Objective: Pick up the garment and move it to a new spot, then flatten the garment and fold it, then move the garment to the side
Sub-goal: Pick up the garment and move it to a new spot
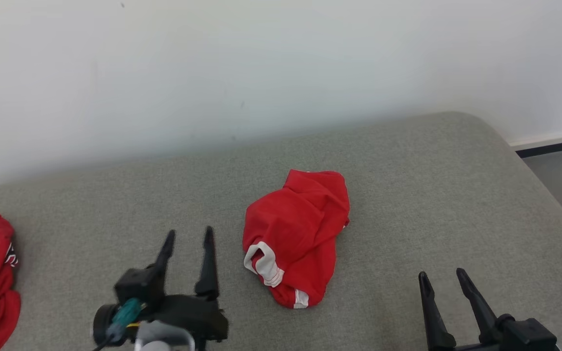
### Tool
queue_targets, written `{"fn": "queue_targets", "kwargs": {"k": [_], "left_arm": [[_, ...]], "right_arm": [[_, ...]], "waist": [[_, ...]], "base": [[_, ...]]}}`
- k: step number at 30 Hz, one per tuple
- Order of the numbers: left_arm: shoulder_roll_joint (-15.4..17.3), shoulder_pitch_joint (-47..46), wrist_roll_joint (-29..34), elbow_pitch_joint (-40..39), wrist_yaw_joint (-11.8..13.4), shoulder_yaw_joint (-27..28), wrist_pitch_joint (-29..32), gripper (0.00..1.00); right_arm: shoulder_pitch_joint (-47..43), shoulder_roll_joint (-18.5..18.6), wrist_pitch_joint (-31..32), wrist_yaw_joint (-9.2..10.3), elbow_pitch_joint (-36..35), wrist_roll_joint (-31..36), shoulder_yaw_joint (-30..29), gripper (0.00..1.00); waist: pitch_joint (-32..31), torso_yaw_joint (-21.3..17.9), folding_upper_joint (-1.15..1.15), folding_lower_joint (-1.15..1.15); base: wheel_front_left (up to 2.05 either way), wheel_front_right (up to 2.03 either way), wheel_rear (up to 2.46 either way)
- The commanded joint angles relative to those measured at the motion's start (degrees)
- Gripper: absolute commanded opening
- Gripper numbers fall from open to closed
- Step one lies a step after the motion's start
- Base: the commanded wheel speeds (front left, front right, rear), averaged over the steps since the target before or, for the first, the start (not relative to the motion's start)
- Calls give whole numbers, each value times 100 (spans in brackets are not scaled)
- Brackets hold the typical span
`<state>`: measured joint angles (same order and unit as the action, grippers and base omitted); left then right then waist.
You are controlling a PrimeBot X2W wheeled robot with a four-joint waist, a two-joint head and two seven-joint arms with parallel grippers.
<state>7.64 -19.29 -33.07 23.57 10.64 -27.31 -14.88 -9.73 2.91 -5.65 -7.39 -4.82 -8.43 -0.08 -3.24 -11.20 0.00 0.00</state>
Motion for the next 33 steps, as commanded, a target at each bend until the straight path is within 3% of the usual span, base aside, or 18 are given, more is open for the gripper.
{"fn": "queue_targets", "kwargs": {"k": [1,7,14,21,33], "left_arm": [[47,349,172,-443,70,319,-33,100],[-106,1905,944,-1747,-36,1366,-33,100],[-204,2804,1541,-1891,-618,1815,-34,100],[-303,3082,1902,-1735,-980,2150,-35,100],[-441,3097,2199,-1843,-1153,2495,-35,100]], "right_arm": [[37,-7,-65,-20,-20,55,-71,100],[144,-6,-218,-20,143,180,-148,100],[58,-7,-400,-20,441,390,-112,100],[-64,-6,-512,-20,739,534,-113,100],[-236,-7,-594,-20,833,571,-135,100]], "waist": [[20,139,0,0],[19,372,0,0],[-60,727,0,0],[-120,944,0,0],[-131,898,0,0]], "base": [[0,0,0],[0,0,0],[0,0,0],[0,0,0],[0,0,0]]}}
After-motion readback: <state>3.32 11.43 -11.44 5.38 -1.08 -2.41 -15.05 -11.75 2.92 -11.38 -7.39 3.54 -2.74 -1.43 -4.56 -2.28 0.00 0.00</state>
